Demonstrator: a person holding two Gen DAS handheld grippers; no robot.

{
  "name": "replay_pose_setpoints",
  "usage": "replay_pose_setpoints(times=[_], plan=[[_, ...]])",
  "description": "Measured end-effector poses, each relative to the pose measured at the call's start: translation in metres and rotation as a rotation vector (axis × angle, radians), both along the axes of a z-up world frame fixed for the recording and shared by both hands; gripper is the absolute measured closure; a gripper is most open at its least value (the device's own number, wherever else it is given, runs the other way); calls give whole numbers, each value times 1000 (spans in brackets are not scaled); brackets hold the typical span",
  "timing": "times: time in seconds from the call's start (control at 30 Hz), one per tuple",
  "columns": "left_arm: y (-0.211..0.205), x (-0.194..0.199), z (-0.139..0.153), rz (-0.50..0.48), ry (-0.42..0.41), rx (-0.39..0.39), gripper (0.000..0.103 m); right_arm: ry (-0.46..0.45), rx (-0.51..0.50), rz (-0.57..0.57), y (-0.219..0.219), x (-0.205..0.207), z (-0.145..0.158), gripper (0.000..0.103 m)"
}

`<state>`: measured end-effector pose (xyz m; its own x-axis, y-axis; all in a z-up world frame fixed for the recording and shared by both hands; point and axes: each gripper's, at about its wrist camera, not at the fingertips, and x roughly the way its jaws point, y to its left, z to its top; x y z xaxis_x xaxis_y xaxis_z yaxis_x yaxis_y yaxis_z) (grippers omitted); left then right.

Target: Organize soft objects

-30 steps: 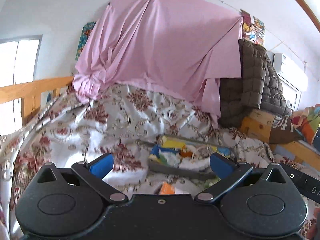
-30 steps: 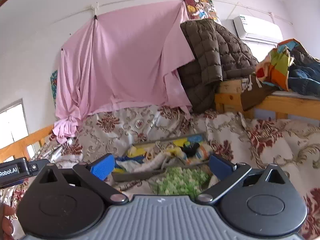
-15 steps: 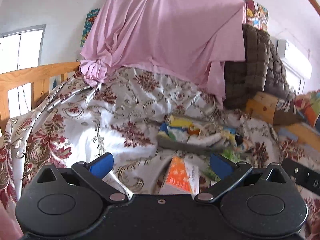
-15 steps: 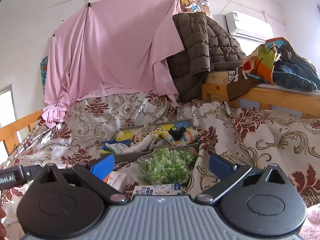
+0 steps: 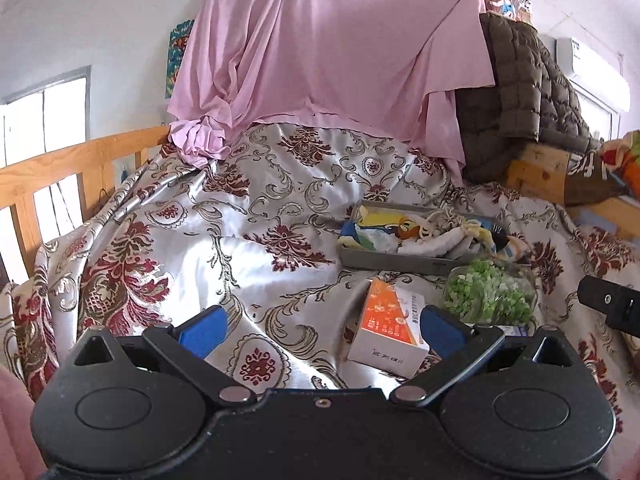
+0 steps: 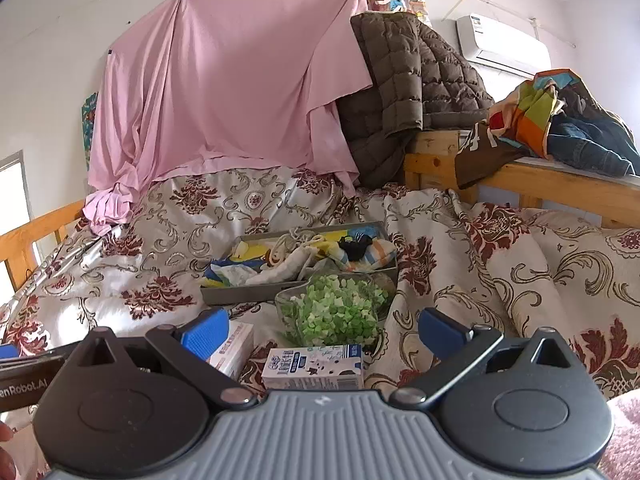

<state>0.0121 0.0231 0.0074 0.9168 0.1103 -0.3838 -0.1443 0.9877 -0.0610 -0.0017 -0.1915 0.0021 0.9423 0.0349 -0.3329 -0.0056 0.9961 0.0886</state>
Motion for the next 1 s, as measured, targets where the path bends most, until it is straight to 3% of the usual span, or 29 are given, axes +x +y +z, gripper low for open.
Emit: replay_pose_setpoints(times=[0.27, 1.0], plan=[[2, 1, -1, 18, 14, -2, 1, 59, 8, 58, 3, 4, -5, 0], [8, 5, -7, 53, 60, -19, 1, 202, -21, 73, 11, 18, -18, 0]])
